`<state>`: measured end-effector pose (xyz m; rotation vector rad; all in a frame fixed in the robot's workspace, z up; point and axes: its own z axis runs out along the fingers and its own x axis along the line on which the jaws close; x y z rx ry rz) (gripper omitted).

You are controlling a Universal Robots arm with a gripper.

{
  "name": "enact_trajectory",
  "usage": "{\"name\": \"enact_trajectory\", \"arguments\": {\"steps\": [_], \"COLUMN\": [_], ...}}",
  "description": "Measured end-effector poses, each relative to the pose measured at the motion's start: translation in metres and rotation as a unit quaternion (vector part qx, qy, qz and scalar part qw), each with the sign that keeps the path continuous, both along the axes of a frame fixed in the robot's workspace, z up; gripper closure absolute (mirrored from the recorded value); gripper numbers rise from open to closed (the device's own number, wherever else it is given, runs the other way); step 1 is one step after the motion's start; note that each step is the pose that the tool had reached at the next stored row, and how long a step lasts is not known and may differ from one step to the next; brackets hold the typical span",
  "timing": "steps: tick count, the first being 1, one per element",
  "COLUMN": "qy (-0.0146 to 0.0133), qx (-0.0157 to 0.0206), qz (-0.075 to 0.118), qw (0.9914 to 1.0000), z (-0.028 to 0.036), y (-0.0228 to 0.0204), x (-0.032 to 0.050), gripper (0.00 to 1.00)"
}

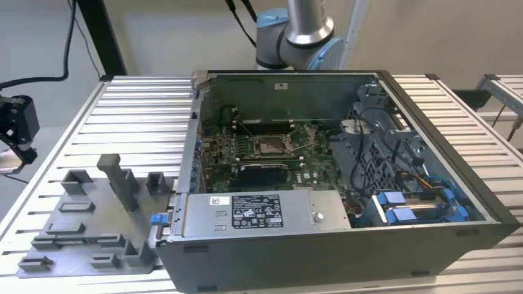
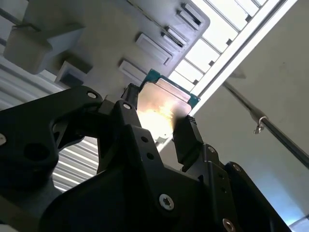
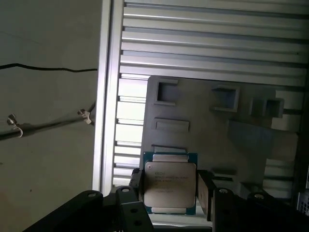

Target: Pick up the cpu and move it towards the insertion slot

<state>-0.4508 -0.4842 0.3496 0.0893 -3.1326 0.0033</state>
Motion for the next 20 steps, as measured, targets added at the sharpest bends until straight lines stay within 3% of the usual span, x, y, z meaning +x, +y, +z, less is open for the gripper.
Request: {"name": "enact_trajectory", "arguments": {"steps": [20], "qy": [0.0], "qx": [-0.0013], "qz": [0.0], "qw": [1.0], "z": [0.0315], "y": [0.0], "x": [0.0], "gripper": [1.0]}}
